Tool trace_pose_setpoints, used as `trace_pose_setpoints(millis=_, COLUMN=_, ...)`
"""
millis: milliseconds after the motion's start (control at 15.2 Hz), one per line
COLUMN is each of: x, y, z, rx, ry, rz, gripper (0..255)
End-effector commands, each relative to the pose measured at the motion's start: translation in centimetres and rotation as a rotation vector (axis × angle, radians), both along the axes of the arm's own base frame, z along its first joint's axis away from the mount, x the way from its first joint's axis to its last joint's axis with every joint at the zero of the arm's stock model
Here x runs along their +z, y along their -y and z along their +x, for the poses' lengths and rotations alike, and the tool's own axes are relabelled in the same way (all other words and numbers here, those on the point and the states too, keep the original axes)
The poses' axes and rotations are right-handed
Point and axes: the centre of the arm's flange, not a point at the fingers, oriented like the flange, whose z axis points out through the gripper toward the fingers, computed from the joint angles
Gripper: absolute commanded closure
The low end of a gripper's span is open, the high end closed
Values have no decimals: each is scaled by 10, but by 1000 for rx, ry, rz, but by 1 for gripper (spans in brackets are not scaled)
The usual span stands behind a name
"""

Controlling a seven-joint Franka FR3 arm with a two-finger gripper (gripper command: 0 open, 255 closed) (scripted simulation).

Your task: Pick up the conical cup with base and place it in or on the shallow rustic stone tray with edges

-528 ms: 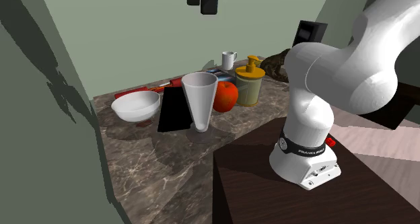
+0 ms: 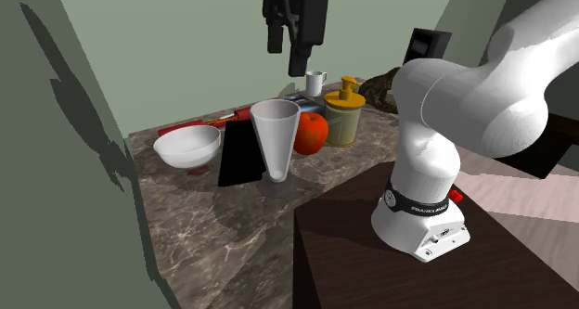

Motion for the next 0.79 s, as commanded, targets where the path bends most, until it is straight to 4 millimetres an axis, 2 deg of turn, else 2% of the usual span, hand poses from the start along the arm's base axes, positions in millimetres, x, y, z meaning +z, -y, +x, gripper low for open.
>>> trace_pose_setpoints(millis=0, x=-24, y=11, z=-10, rx=23, ry=16, rz=-14, gripper=0)
trace_pose_setpoints(millis=528, x=-114, y=62, z=-34, rx=108, ry=75, rz=-70, gripper=0)
trace_pose_setpoints(millis=726, x=-128, y=65, z=-32, rx=111, ry=77, rz=-72, gripper=0)
